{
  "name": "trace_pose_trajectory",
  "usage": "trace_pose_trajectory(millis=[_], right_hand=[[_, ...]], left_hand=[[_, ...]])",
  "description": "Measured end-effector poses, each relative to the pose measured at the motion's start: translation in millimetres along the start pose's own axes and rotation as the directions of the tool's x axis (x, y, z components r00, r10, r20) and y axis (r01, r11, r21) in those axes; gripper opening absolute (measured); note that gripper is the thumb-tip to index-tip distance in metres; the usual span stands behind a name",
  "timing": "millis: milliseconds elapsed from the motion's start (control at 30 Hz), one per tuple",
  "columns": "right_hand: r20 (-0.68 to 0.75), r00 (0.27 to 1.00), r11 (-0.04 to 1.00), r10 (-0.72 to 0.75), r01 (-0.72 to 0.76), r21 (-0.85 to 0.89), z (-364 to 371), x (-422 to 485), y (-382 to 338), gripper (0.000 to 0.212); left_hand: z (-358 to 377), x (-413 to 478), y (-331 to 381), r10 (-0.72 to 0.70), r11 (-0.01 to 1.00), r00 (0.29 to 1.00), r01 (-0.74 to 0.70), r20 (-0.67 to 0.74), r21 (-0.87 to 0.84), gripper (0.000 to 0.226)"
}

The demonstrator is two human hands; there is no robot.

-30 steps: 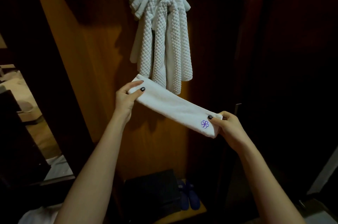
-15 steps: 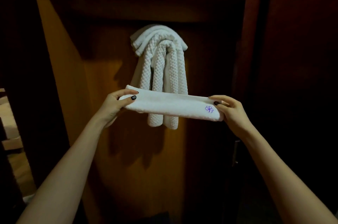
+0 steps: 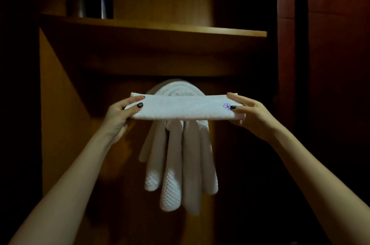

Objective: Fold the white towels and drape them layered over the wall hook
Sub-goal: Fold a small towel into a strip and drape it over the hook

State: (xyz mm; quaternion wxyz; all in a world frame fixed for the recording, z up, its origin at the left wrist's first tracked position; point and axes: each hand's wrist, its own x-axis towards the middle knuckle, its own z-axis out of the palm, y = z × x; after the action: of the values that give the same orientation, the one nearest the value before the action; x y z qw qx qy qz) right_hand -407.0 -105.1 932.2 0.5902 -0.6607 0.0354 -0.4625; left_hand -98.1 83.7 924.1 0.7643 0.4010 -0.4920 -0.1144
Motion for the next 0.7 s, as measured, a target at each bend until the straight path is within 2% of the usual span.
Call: trace_pose_trajectory(millis=[200, 333, 433, 500, 533, 700], right_hand=[[0.016, 0.999, 0.999, -0.042, 0.041, 0.027, -9, 87, -24, 0.036], [0.056, 0.998, 0.999, -0.028, 0.026, 0.035, -12, 140, -20, 0.034], [0.092, 0.996, 0.998, -0.020, 0.013, 0.067, -11, 176, -15, 0.028], [0.107, 0.994, 0.995, 0.005, -0.015, 0.096, -9, 199, -10, 0.022], [0.107, 0.994, 0.993, 0.020, -0.032, 0.110, -9, 211, -6, 0.022], [0.088, 0.994, 0.954, 0.062, -0.085, 0.286, -14, 244, 21, 0.038]], left_hand=[[17, 76, 22, 0.074, 0.994, 0.996, -0.078, 0.044, 0.079, 0.035], [15, 122, 22, 0.107, 0.993, 0.994, -0.108, 0.013, 0.053, 0.038], [10, 151, 12, 0.081, 0.995, 0.997, -0.081, -0.006, 0.054, 0.024], [6, 165, 6, 0.075, 0.997, 0.996, -0.074, -0.057, 0.016, 0.011], [4, 172, 3, 0.071, 0.997, 0.994, -0.072, -0.089, -0.010, 0.011], [7, 191, -18, -0.022, 1.000, 0.991, 0.020, -0.130, -0.019, 0.011]])
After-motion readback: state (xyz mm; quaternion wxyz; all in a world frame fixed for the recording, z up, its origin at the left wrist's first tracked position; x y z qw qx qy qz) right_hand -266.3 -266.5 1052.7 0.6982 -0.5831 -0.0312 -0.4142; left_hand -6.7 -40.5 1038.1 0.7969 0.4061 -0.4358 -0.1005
